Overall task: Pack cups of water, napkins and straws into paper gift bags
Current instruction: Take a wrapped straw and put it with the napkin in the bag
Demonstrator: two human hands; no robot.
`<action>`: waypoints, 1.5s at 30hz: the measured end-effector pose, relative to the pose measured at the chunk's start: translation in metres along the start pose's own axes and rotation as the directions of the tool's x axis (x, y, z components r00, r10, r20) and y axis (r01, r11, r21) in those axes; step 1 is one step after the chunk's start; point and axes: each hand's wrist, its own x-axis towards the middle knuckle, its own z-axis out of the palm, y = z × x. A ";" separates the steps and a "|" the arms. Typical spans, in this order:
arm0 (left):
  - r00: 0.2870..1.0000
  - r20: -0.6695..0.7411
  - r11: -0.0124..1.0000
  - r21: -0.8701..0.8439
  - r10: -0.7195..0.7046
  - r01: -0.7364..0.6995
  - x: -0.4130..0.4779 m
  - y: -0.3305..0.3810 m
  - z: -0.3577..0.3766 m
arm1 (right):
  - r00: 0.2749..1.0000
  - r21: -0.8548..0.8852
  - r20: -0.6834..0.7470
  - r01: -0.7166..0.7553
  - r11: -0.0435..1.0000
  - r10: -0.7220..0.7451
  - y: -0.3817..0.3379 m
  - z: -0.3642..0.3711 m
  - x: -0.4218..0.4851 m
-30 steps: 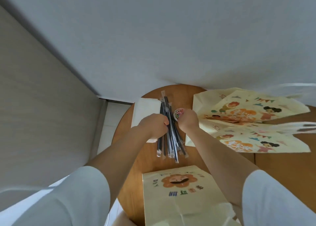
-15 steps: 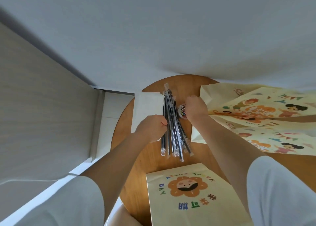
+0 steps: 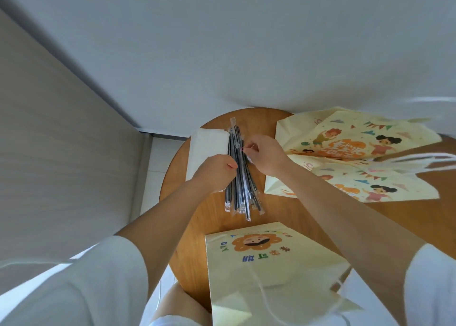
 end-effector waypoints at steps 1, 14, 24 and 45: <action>1.000 -0.012 1.000 -0.003 0.002 -0.002 -0.007 0.003 0.000 | 1.000 0.061 0.005 0.025 0.998 -0.025 -0.003 -0.004 -0.012; 0.988 -0.133 0.994 -0.074 0.072 -0.082 -0.160 0.024 0.039 | 0.968 0.315 -0.167 0.231 0.920 -0.186 0.013 -0.033 -0.185; 0.976 -0.189 0.979 0.189 0.111 -0.075 -0.236 0.024 0.089 | 0.914 0.164 -0.340 0.289 0.943 -0.221 0.048 -0.028 -0.267; 0.876 -0.441 0.905 0.424 0.196 0.012 -0.205 0.031 0.135 | 0.792 -0.230 -0.343 0.451 0.862 -0.506 0.052 0.023 -0.278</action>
